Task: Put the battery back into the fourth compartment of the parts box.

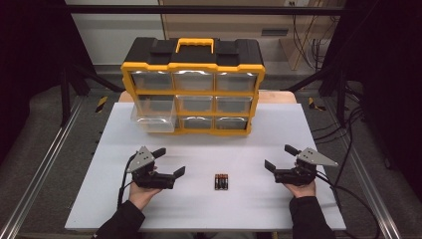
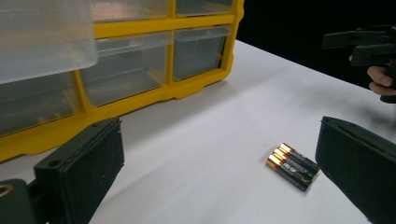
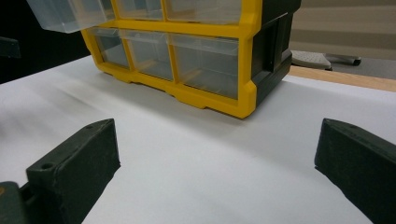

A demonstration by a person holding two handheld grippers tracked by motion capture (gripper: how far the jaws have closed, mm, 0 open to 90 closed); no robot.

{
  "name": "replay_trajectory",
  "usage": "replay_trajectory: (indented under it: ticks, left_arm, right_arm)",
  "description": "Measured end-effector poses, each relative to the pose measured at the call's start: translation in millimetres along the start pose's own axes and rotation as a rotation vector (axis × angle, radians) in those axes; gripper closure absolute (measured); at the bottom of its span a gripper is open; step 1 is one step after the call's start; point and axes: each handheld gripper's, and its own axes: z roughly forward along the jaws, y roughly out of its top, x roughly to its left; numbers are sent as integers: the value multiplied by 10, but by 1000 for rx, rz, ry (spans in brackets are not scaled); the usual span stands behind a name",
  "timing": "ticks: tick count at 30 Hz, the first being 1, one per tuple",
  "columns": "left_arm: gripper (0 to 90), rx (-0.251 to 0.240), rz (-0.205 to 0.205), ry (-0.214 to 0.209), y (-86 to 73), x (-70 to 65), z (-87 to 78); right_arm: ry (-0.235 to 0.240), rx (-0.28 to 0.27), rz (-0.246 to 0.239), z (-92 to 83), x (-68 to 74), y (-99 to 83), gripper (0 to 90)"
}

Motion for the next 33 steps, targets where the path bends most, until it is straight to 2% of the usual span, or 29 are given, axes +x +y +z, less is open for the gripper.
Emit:
replay_trajectory:
  ticks: [10, 23, 33]
  left_arm:
    - [6, 44, 10, -35, 18, -186, 286]
    - [6, 130, 16, -57, -71, -369, 595]
    - [10, 229, -28, -66, -180, -475, 835]
  right_arm:
    - [0, 1, -1, -1, 0, 0, 3]
    - [0, 2, -1, 1, -1, -1, 4]
    - [0, 3, -1, 4, -3, -2, 3]
